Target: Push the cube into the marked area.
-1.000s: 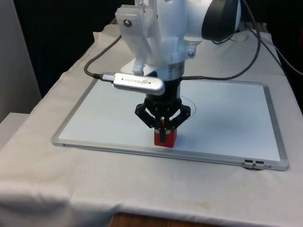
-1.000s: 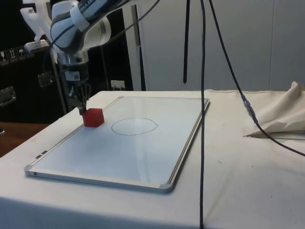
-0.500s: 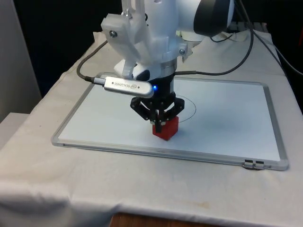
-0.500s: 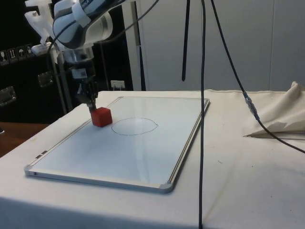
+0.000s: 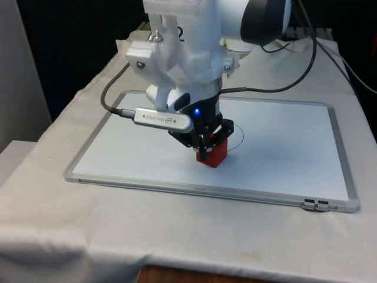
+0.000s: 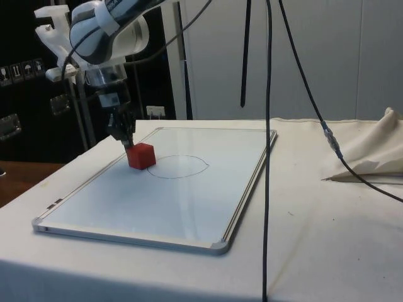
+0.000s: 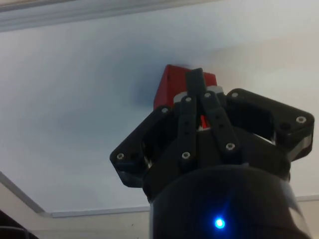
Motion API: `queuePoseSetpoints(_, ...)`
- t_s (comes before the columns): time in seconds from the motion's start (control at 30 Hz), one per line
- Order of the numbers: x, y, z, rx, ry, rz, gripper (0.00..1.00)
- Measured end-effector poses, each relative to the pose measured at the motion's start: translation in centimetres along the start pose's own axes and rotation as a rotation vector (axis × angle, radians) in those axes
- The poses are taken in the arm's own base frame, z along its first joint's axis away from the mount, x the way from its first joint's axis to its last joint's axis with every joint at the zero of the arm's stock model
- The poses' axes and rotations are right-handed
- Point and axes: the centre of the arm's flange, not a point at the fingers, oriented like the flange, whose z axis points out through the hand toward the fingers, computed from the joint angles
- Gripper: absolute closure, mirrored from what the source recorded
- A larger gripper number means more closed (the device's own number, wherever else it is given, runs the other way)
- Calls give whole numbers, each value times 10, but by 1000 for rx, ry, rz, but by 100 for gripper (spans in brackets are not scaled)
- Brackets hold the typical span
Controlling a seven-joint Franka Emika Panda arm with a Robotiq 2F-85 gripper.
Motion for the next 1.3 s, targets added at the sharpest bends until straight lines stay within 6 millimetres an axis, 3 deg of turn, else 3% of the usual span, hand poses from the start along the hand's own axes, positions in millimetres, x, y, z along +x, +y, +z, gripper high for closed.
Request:
queuePoseSetpoints(0.4, -7, -9, 9, 44, -73, -38, 100)
queuePoseSetpoints(1.3, -29, -10, 24, 102, -210, -134, 100)
